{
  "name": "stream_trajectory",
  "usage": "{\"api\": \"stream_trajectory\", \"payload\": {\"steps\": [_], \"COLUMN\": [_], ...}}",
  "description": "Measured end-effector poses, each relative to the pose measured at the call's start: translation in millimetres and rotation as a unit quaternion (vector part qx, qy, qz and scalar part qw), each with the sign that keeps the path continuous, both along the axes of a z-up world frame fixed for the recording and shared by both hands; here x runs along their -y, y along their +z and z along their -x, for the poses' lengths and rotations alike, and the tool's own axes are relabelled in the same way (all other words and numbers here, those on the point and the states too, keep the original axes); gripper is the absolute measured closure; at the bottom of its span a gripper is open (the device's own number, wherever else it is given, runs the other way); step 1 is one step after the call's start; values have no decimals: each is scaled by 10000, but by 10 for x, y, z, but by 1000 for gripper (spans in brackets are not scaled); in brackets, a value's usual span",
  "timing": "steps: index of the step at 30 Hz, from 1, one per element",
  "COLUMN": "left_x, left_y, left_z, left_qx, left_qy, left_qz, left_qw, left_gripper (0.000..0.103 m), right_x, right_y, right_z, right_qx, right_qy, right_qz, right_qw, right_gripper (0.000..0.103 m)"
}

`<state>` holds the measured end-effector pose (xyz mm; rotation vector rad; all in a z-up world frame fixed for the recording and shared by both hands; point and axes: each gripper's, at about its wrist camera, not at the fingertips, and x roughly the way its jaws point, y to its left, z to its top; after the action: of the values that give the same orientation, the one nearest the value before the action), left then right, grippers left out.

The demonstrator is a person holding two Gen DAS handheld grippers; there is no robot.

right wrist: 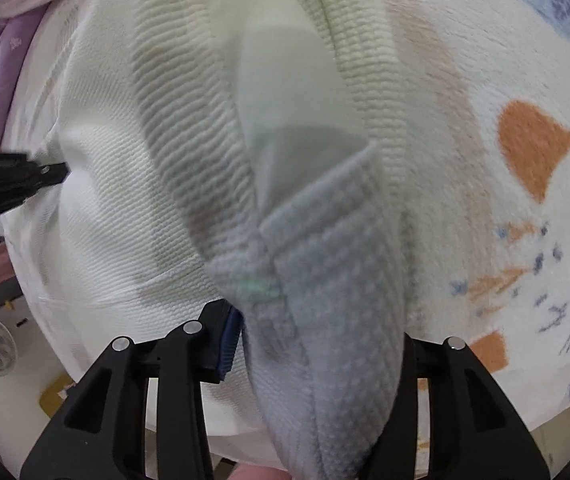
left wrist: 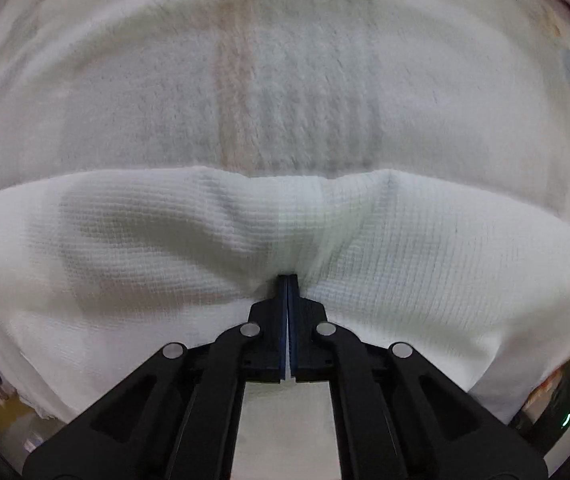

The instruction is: Fold large clothes

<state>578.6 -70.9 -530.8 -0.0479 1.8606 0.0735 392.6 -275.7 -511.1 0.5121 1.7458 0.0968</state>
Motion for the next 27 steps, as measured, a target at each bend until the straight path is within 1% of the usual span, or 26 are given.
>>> {"api": "stream_trajectory", "payload": {"steps": [1, 2, 3, 4, 5, 7, 9, 10, 11, 13, 14, 15, 16, 17, 18, 19, 20, 21, 22, 24, 25, 26, 27], "left_x": [64, 113, 133, 105, 63, 39, 31, -7, -7, 87, 85, 56, 53, 69, 79, 95, 114, 113, 96, 49, 37, 57, 113], "left_y": [59, 140, 187, 152, 128, 21, 10, 73, 153, 290, 303, 237, 205, 210, 273, 370, 481, 506, 482, 302, 314, 357, 504], "left_z": [31, 97, 173, 319, 391, 368, 280, 304, 374, 674, 731, 755, 725, 694, 737, 822, 978, 1086, 1243, 1384, 1373, 1389, 1497], "left_qx": [-83, -42, -143, -588, -529, -292, -626, -656, -573, -325, -176, -52, -48, -176, -225, -134, -184, -234, -164, 64, -10, -79, -92], "left_qy": [-156, -316, -336, -159, -16, 56, 120, 243, 238, -133, -87, 67, 89, 29, -41, -91, -134, -120, -71, 59, 246, 215, 54], "left_qz": [-130, -227, -262, -242, -183, -156, -143, -58, -39, -101, -112, -76, -65, -63, -41, -50, -24, 33, 113, 226, 219, 184, 87], "left_qw": [9998, 9992, 9990, 9978, 9984, 9994, 9979, 9975, 9981, 9993, 9997, 9999, 9999, 9998, 9997, 9999, 9997, 9997, 9998, 9997, 9995, 9996, 9999], "left_gripper": [103, 103, 103, 103, 103, 102, 102, 103, 103, 103, 103, 102, 102, 102, 103, 103, 103, 103, 103, 102, 102, 103, 103], "right_x": [7, 35, 50, 65, 62, 9, 9, 33, 50, 71, 65, 69, 34, 12, 16, 38, 48, 58, 74, 76, 78, 117, 205], "right_y": [3, 15, 28, 32, 37, 4, 8, 29, 54, 88, 91, 37, 6, -8, 3, 22, 36, 42, 49, 18, -4, -26, -46], "right_z": [7, 1, 10, 21, 10, -40, -84, -69, -35, 4, 9, 47, 13, -2, -3, 0, 21, 31, 20, -7, -22, -24, -5], "right_qx": [26, 43, 6, -45, -99, -36, 53, 91, 115, 52, 65, 108, 165, 223, 244, 243, 222, 154, 120, 149, 155, 139, 114], "right_qy": [-9, -67, -116, -160, -212, 31, 92, 26, -28, -75, -68, -22, 41, 87, 76, 32, -9, -55, -75, 75, 104, 67, 30], "right_qz": [-15, -49, -57, -62, -32, 71, 61, 14, 0, 18, 46, 79, 106, 105, 84, 51, 36, 33, 36, 65, 56, 37, 38], "right_qw": [10000, 10000, 9999, 9998, 9997, 10000, 9999, 10000, 9999, 10000, 9999, 9999, 9998, 9997, 9996, 9997, 9997, 9999, 9999, 9998, 9998, 9999, 9999], "right_gripper": [62, 63, 63, 63, 62, 58, 58, 59, 60, 60, 60, 58, 56, 56, 57, 58, 58, 58, 58, 55, 54, 56, 56]}}
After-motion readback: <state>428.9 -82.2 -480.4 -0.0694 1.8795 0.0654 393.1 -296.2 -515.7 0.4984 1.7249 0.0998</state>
